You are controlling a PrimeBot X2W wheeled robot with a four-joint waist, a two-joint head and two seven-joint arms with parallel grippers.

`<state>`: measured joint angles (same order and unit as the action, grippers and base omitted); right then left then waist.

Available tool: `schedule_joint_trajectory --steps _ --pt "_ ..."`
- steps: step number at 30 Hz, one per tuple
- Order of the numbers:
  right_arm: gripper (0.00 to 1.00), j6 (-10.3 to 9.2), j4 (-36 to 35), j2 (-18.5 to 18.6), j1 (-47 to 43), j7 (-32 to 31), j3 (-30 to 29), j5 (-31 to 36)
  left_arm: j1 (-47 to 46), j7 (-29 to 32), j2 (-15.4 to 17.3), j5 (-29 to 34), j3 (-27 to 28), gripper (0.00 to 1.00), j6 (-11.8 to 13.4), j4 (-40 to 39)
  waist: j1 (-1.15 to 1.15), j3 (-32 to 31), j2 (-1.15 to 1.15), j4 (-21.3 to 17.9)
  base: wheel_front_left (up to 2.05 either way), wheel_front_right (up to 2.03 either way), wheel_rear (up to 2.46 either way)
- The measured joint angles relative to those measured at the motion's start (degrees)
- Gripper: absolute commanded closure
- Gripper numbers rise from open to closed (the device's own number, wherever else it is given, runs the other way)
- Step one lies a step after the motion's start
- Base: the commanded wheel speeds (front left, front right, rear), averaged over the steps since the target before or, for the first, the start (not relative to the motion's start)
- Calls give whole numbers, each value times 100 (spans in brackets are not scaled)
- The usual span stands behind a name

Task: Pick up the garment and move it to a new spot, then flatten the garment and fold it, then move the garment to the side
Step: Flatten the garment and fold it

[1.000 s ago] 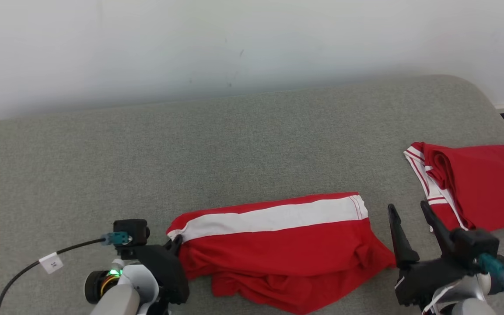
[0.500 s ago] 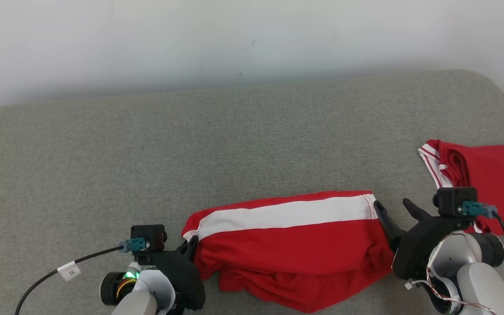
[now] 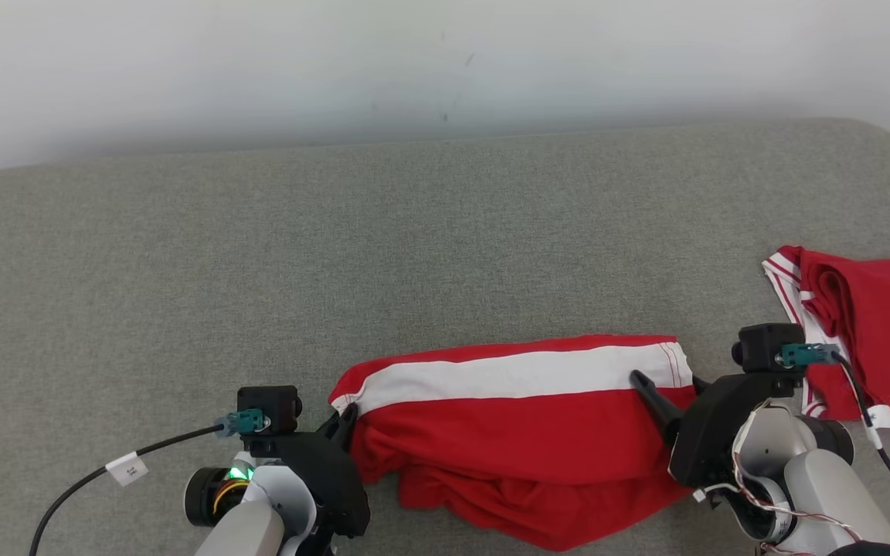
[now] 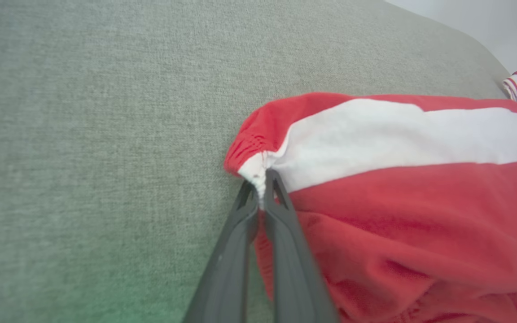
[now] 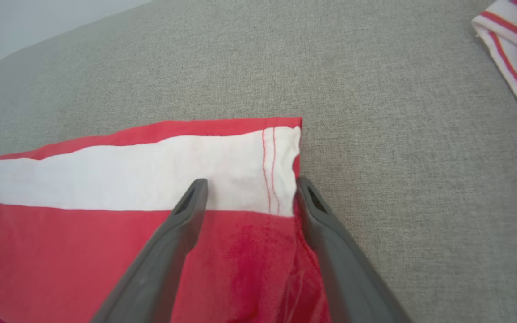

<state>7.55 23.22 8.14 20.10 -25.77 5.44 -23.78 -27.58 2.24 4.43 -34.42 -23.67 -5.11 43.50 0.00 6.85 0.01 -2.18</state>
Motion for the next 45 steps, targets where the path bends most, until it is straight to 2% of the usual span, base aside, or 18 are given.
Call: schedule_joint_trajectory --steps 15,16,18,19,20,21,22,29,35,38,45 --pt "0 0 130 -10 174 -113 66 -49 -50 -45 -18 -70 -93 100 -43 99 0 -97 0 -4 0 0 0" --pt "5 0 154 -12 201 -120 78 -67 -50 -45 -18 -77 -99 100 -44 109 0 -103 0 -3 0 0 0" --pt "46 0 196 -30 243 -138 92 -108 -50 -45 -14 -85 -104 100 -45 114 0 -110 0 -4 0 0 0" --pt "53 0 229 -33 250 -153 116 -134 -50 -46 -12 -94 -105 100 -45 115 0 -110 0 -7 0 0 0" --pt "69 0 269 -34 264 -171 143 -145 -50 -45 -10 -99 -112 100 -47 118 0 -107 0 -10 0 0 0" --pt "82 0 315 -33 303 -171 159 -159 -50 -45 -11 -100 -121 100 -49 120 0 -103 0 -11 0 0 0" --pt "100 0 346 -27 358 -170 168 -176 -50 -45 -10 -108 -126 100 -49 121 0 -97 0 -12 0 0 0" --pt "100 0 519 45 660 30 179 -190 -57 -134 -8 -203 -94 100 -88 54 0 -44 0 -13 0 0 0" --pt "100 0 372 71 1107 364 167 -363 -386 -240 49 -503 79 100 -148 -242 0 34 0 -38 0 0 0" --pt "100 0 326 155 1517 446 180 -374 -760 -113 146 -814 256 100 -194 -443 0 119 0 -66 0 0 0" --pt "100 0 256 199 2795 341 569 -544 -1895 448 601 -1456 719 100 -204 -1029 0 467 0 -199 0 0 0"
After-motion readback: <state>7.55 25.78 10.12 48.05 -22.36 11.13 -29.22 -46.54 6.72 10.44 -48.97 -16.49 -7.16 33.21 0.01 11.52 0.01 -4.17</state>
